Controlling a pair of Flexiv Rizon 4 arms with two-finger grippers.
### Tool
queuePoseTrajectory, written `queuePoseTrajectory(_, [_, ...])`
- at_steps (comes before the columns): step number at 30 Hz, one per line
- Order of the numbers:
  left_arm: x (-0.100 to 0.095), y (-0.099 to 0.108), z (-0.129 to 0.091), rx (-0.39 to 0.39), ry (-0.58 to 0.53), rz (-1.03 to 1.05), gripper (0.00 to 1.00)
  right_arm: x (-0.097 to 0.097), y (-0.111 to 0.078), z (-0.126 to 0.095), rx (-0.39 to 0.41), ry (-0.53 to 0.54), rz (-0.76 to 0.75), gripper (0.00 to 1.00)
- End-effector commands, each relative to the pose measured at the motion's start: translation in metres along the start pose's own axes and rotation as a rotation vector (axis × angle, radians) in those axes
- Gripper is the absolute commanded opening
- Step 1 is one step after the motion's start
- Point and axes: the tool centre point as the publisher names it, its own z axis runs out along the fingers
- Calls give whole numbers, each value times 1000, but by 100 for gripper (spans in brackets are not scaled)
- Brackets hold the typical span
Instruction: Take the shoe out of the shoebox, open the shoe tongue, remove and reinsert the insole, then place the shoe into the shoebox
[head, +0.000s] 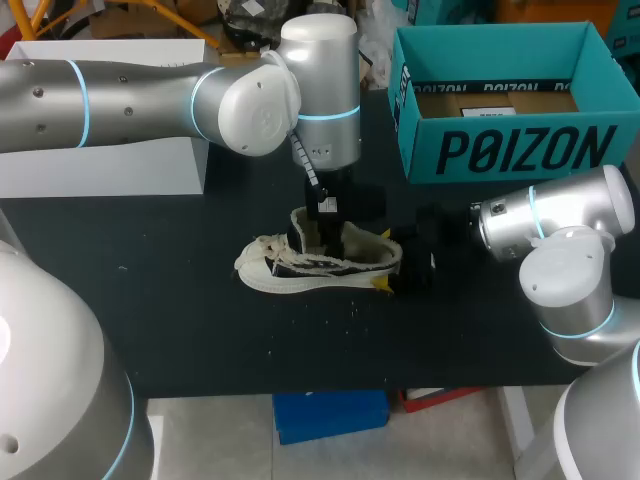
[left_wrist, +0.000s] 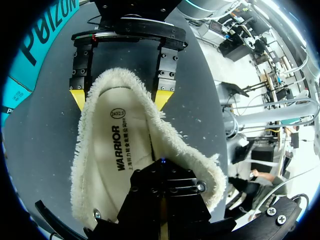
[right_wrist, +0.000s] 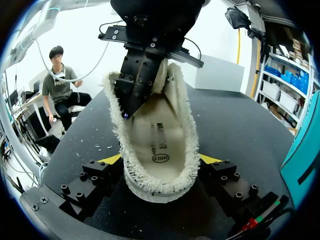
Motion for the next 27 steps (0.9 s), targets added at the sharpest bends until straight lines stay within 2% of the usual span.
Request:
queuePoseTrajectory(1, [-3, 0, 11, 3, 0, -3, 0, -1, -1, 0, 0, -1, 1, 0])
queuePoseTrajectory(12, [-4, -1, 16, 13, -30, -17, 0, -1, -1, 0, 0, -1, 1, 0])
queuePoseTrajectory(13, [-5, -1, 16, 17, -31, -17, 2, -1, -1, 0, 0, -1, 1, 0])
queuePoseTrajectory(14, [-5, 0, 16, 18, -31, -17, 21, -1, -1, 0, 0, -1, 1, 0])
queuePoseTrajectory(15, [-5, 0, 16, 16, -31, -17, 30, -1, -1, 0, 0, -1, 1, 0])
queuePoseTrajectory(17, [-5, 0, 16, 15, -30, -14, 34, -1, -1, 0, 0, -1, 1, 0])
queuePoseTrajectory(18, [-5, 0, 16, 14, -31, -13, 40, -1, -1, 0, 0, -1, 1, 0])
queuePoseTrajectory(21, [-5, 0, 16, -4, -48, -19, 42, -1, -1, 0, 0, -1, 1, 0])
queuePoseTrajectory(27, [-8, 2, 18, -73, -96, -69, 38, -1, -1, 0, 0, -1, 1, 0])
